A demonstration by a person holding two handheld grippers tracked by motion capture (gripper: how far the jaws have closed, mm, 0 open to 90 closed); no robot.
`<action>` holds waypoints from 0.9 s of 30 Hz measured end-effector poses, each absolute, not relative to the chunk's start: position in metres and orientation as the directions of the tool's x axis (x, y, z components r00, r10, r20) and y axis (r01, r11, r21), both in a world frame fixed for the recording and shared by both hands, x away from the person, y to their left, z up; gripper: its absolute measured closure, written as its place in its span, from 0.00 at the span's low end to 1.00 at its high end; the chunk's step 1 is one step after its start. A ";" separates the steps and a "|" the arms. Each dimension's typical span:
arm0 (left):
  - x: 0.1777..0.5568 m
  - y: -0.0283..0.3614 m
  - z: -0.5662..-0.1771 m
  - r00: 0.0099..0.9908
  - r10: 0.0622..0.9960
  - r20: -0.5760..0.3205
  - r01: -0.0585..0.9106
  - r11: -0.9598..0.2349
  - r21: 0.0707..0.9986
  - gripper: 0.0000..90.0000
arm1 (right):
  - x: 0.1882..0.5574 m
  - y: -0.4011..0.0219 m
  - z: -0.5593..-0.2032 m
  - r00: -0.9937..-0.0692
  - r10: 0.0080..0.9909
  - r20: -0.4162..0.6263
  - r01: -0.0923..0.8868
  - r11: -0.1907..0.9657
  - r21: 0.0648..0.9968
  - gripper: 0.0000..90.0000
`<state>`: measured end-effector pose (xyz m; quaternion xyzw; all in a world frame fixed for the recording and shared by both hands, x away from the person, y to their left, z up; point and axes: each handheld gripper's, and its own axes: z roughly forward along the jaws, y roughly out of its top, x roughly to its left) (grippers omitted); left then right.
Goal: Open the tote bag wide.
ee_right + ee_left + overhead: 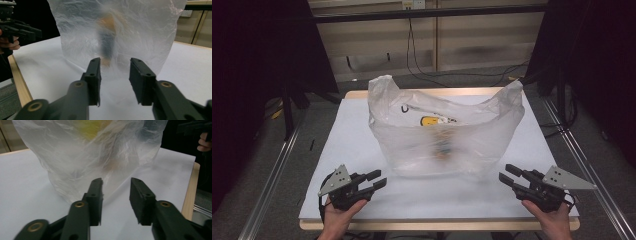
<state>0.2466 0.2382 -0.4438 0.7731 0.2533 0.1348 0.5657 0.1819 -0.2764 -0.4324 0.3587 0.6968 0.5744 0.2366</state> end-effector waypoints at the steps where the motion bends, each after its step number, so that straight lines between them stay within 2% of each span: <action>1: 0.246 0.238 -0.443 0.842 0.533 -0.083 0.245 -0.240 0.939 0.78 | 0.182 -0.277 -0.432 -0.640 0.763 0.095 0.233 0.075 0.970 0.78; 7: 0.248 0.233 -0.440 0.869 0.479 -0.125 0.271 -0.250 0.929 0.96 | 0.184 -0.273 -0.431 -0.681 0.724 0.112 0.263 0.099 0.960 0.99; 8: 0.247 0.231 -0.438 0.857 0.500 -0.125 0.279 -0.246 0.928 0.98 | 0.184 -0.272 -0.431 -0.689 0.715 0.116 0.266 0.102 0.958 1.00; 10: 0.247 0.230 -0.435 0.876 0.461 -0.144 0.275 -0.232 0.933 1.00 | 0.184 -0.270 -0.429 -0.695 0.709 0.120 0.274 0.106 0.956 1.00; 17: 0.245 0.224 -0.432 0.888 0.439 -0.134 0.266 -0.254 0.930 1.00 | 0.186 -0.261 -0.419 -0.712 0.692 0.117 0.270 0.115 0.956 1.00; 27: 0.252 0.215 -0.426 0.883 0.452 -0.125 0.269 -0.269 0.925 1.00 | 0.195 -0.251 -0.409 -0.730 0.672 0.123 0.272 0.121 0.955 1.00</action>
